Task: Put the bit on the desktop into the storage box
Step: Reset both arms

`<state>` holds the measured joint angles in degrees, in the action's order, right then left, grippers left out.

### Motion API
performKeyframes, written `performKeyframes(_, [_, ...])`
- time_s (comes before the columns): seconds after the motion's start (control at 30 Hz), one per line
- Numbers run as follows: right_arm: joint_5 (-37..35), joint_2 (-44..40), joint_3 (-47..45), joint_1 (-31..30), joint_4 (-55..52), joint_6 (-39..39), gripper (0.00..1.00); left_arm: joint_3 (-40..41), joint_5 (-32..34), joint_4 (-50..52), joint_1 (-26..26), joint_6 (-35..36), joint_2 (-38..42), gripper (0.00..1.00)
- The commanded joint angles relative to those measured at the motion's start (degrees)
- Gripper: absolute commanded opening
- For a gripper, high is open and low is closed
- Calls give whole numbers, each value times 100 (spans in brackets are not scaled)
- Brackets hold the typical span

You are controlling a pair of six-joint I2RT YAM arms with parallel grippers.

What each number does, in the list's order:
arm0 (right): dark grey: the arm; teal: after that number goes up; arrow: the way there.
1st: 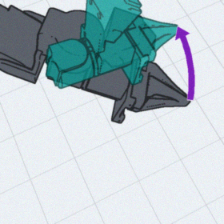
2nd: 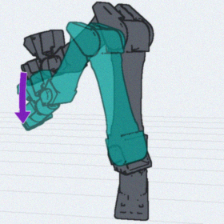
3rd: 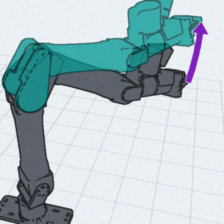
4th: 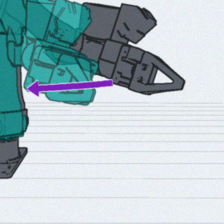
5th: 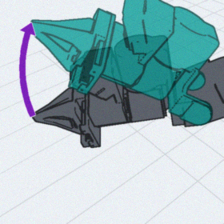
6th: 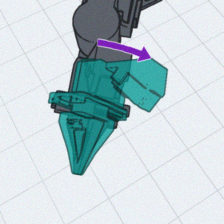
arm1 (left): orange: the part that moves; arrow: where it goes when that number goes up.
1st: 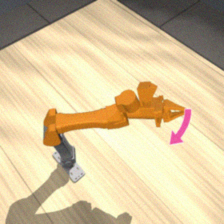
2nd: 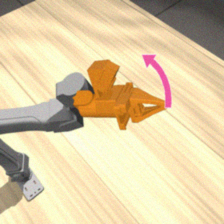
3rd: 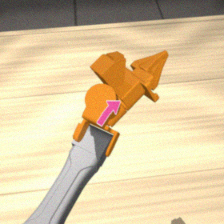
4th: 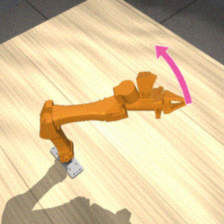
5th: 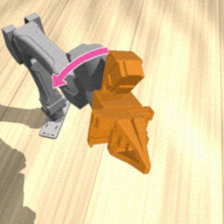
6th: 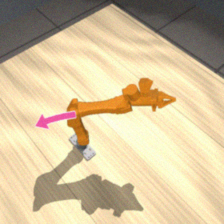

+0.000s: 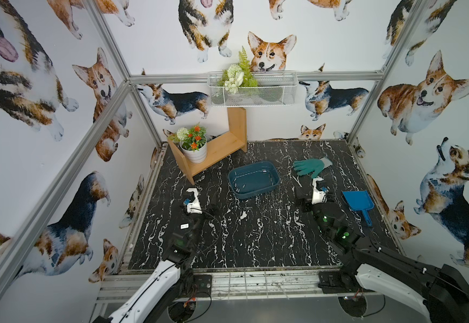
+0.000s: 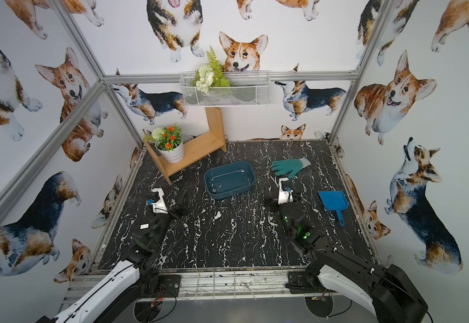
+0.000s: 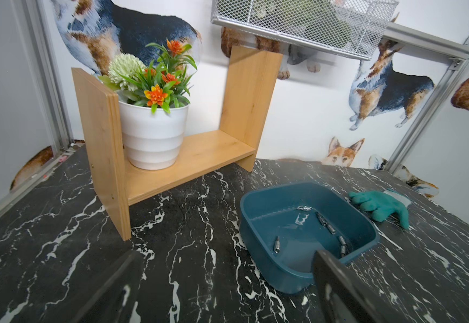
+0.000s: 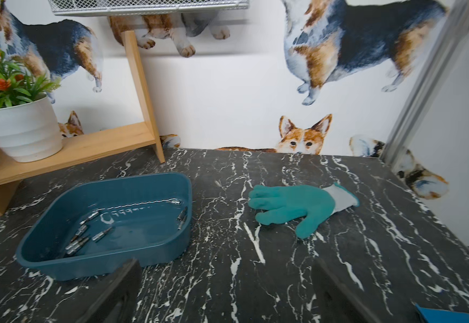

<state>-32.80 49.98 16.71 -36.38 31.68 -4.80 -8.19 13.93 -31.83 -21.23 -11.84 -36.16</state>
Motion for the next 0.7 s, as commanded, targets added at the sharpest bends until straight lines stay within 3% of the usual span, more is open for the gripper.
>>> performKeyframes(0.0, [-644,-125,-138,-1,717,426,100,-81,294,-239,3,356,-69,100])
performKeyframes(0.2, [-747,-146,-293,419,700,-30,100,-83,937,-796,1,748,-426,100])
performKeyframes(0.37, [-79,-322,-487,1131,646,-534,100,-86,1189,-1402,98,1054,-891,100])
performKeyframes(0.5, [397,-525,-670,1600,685,-663,100,-193,966,-1685,461,1209,-1351,100])
performKeyframes(0.67, [787,-676,-981,1935,1017,-488,100,-289,189,-2068,1222,1140,-2381,100])
